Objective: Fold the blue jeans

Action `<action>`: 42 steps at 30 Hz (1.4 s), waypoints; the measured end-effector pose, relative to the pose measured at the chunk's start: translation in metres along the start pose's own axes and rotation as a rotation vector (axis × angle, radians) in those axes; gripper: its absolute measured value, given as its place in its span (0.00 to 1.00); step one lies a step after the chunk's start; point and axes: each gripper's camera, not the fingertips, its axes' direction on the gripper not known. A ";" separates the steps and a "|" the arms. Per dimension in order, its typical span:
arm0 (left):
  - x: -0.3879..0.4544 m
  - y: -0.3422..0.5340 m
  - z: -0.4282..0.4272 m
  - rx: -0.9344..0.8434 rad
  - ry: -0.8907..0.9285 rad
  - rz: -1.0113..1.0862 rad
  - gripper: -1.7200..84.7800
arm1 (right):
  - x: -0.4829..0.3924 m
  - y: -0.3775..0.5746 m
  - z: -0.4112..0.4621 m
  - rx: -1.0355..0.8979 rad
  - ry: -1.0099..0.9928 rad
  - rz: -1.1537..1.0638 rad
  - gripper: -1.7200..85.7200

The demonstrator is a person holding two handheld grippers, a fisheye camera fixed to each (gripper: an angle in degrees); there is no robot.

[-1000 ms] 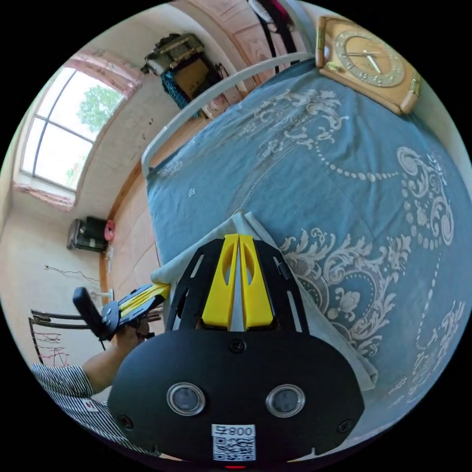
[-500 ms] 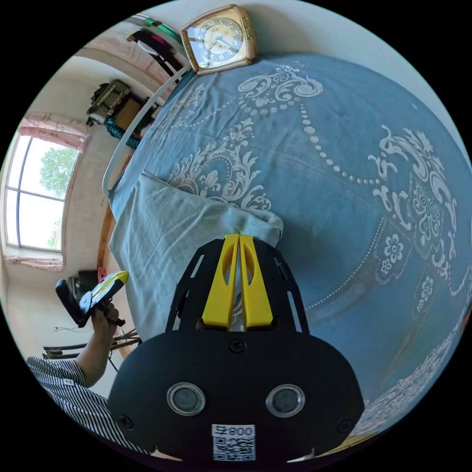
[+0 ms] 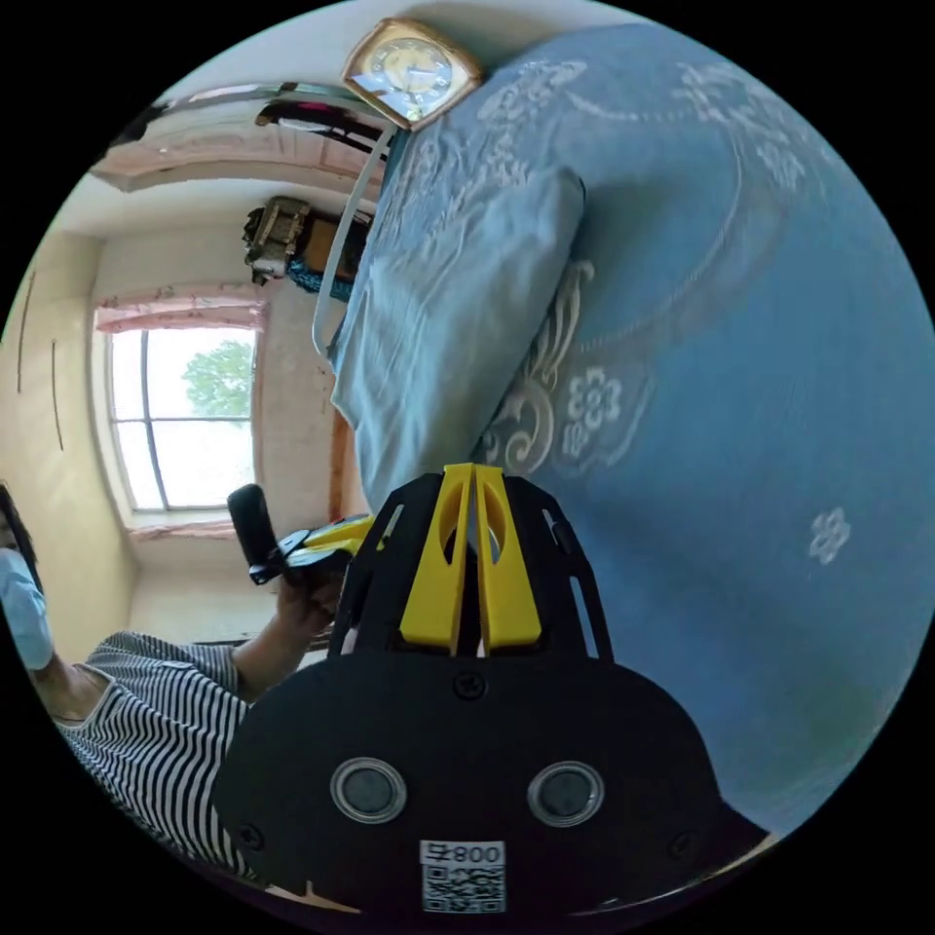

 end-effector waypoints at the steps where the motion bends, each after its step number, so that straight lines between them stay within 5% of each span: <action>1: -0.003 -0.007 0.007 -0.013 0.012 0.004 0.10 | 0.015 0.008 0.011 -0.007 -0.070 0.033 0.06; 15: -0.041 -0.016 0.043 -0.020 -0.035 0.033 0.04 | 0.110 0.024 0.108 -0.055 -0.455 0.117 0.14; 25: -0.100 0.014 0.052 0.036 0.065 0.002 0.05 | 0.161 0.024 0.171 -0.040 -0.535 0.164 0.08; 35: -0.286 0.091 0.007 0.547 0.327 -0.499 0.16 | 0.160 0.012 0.183 -0.007 -0.481 0.016 0.04; 42: -0.355 0.084 0.028 0.694 0.480 -0.683 0.20 | 0.175 0.004 0.196 0.027 -0.481 -0.049 0.03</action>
